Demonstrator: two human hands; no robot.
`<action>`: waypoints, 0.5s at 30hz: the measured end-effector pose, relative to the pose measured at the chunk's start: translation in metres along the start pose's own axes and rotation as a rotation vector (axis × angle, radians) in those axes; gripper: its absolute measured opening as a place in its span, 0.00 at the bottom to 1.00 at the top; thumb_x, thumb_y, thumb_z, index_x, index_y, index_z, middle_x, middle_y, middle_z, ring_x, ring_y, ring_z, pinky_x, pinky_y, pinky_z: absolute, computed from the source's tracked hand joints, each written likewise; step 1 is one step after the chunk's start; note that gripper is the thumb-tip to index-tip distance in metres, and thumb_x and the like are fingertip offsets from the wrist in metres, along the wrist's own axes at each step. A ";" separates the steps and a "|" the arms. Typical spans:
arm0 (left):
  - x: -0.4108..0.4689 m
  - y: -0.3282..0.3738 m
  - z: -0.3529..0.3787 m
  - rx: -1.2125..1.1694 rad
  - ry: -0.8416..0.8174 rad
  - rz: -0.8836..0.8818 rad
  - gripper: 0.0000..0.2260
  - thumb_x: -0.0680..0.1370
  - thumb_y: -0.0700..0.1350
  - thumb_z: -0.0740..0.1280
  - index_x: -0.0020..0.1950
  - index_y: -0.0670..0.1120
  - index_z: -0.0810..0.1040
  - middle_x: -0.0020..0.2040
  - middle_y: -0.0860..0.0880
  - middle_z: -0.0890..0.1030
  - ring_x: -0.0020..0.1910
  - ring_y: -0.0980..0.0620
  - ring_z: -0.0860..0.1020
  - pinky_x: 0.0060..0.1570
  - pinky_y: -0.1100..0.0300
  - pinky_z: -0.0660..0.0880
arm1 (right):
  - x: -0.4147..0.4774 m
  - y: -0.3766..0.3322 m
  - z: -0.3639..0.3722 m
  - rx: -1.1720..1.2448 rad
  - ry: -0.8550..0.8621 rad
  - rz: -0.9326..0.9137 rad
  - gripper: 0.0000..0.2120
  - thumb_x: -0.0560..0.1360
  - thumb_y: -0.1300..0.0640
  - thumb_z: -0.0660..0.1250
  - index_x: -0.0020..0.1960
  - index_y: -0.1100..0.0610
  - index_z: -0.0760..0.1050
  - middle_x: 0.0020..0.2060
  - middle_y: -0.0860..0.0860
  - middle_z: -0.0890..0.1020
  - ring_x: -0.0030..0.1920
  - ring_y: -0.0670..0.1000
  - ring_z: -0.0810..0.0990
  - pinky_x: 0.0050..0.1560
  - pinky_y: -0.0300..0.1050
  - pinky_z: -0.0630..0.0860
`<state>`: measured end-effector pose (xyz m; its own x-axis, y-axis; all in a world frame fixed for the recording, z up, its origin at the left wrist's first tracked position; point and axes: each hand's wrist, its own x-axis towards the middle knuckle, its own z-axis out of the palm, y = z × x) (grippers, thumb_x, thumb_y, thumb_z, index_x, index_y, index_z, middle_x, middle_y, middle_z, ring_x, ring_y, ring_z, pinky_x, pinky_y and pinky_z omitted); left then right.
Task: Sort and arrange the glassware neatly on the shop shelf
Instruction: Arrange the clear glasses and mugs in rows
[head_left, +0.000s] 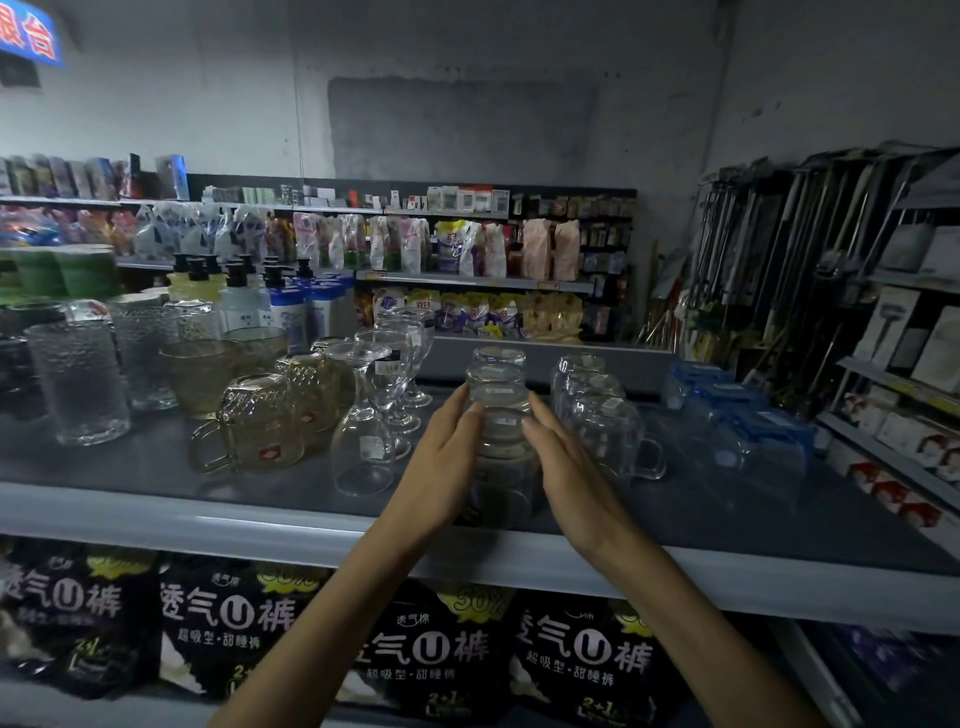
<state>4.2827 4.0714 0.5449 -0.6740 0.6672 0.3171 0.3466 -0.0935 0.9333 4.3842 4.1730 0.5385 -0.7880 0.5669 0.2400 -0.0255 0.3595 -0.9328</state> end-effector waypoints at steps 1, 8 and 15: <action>0.000 -0.001 -0.001 -0.021 0.019 -0.021 0.23 0.86 0.56 0.56 0.82 0.55 0.63 0.80 0.54 0.66 0.76 0.55 0.66 0.77 0.45 0.63 | 0.000 0.000 -0.001 0.039 0.004 0.001 0.27 0.86 0.43 0.52 0.83 0.46 0.51 0.80 0.41 0.57 0.76 0.38 0.57 0.76 0.41 0.56; 0.000 -0.003 -0.007 -0.224 -0.023 -0.102 0.22 0.82 0.62 0.60 0.72 0.54 0.76 0.66 0.58 0.81 0.65 0.58 0.78 0.63 0.55 0.74 | 0.004 0.006 0.001 0.271 0.060 0.006 0.31 0.80 0.45 0.55 0.82 0.49 0.59 0.75 0.42 0.67 0.74 0.43 0.67 0.77 0.47 0.63; -0.005 -0.002 0.002 -0.229 -0.006 -0.083 0.11 0.85 0.56 0.59 0.64 0.61 0.77 0.62 0.65 0.79 0.60 0.68 0.76 0.52 0.62 0.73 | -0.004 0.003 0.008 0.202 0.036 0.000 0.31 0.81 0.44 0.53 0.83 0.48 0.56 0.79 0.43 0.63 0.74 0.40 0.63 0.72 0.42 0.61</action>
<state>4.2867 4.0699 0.5411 -0.6900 0.6837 0.2376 0.1332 -0.2028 0.9701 4.3820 4.1656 0.5326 -0.7656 0.5944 0.2461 -0.1511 0.2057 -0.9669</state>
